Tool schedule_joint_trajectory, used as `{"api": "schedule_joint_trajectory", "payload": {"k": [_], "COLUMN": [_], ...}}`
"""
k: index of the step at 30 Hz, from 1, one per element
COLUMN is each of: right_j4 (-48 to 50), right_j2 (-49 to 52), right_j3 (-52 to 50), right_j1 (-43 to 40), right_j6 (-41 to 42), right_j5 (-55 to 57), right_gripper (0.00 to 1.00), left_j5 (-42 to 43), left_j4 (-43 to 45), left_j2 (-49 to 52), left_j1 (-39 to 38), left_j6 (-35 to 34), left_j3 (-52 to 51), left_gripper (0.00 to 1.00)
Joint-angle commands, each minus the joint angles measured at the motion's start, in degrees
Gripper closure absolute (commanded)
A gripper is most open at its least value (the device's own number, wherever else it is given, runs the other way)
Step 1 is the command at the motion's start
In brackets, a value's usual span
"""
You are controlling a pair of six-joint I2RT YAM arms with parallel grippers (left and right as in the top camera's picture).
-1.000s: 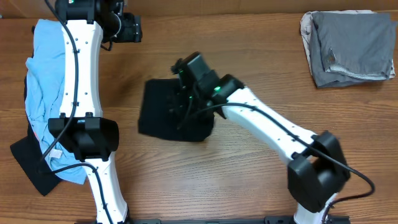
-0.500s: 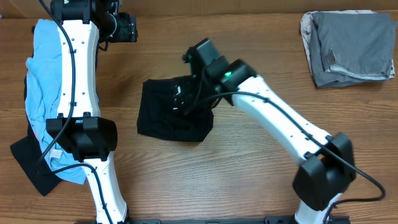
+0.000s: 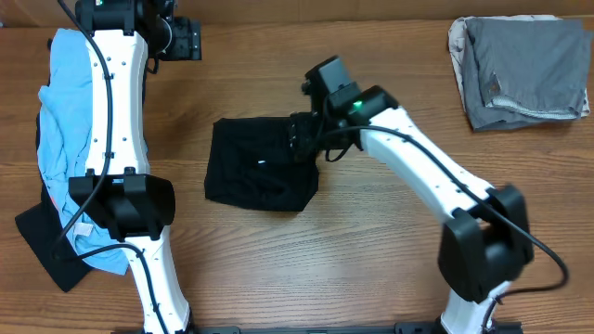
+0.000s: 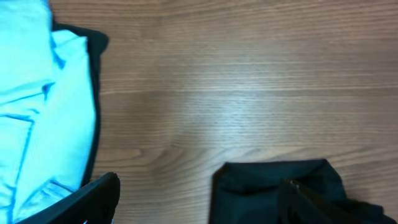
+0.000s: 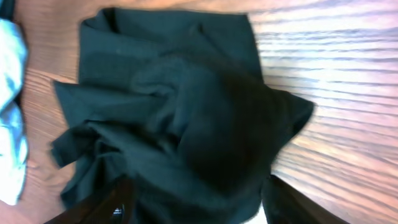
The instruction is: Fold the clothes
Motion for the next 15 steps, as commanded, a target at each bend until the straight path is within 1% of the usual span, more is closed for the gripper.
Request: {"api": "schedule_joint_trajectory", "payload": {"k": [1, 3, 4, 5, 8, 11, 15], "right_j4": [0.8, 0.9, 1.1, 1.7, 2.4, 2.1, 4.3], "right_j2": [2.3, 2.7, 2.7, 2.6, 2.1, 2.1, 2.1], "right_j3": [-0.9, -0.9, -0.9, -0.8, 0.9, 4.9, 9.8], "right_j1": [0.5, 1.0, 1.2, 1.2, 1.3, 1.6, 3.7], "right_j6": [0.2, -0.1, -0.1, -0.3, -0.5, -1.8, -1.7], "right_j5": [-1.6, -1.5, -1.4, -1.5, -1.5, -2.9, -3.5], "right_gripper": [0.46, 0.66, 0.84, 0.95, 0.96, 0.96, 0.96], "left_j5": [-3.5, -4.5, -4.8, -4.9, -4.8, -4.7, -1.6], "left_j4": [0.3, 0.3, 0.5, 0.6, 1.9, 3.0, 4.1], "left_j2": [-0.2, -0.2, -0.2, -0.2, -0.2, -0.2, -0.2], "left_j1": [0.8, 1.3, 1.7, 2.1, 3.8, 6.2, 9.7], "left_j6": [-0.1, -0.1, -0.1, -0.1, -0.4, -2.8, -3.6], "left_j3": [0.7, 0.7, 0.7, 0.7, 0.7, 0.7, 0.7], "left_gripper": [0.16, 0.16, 0.16, 0.16, 0.15, 0.16, 0.16]}}
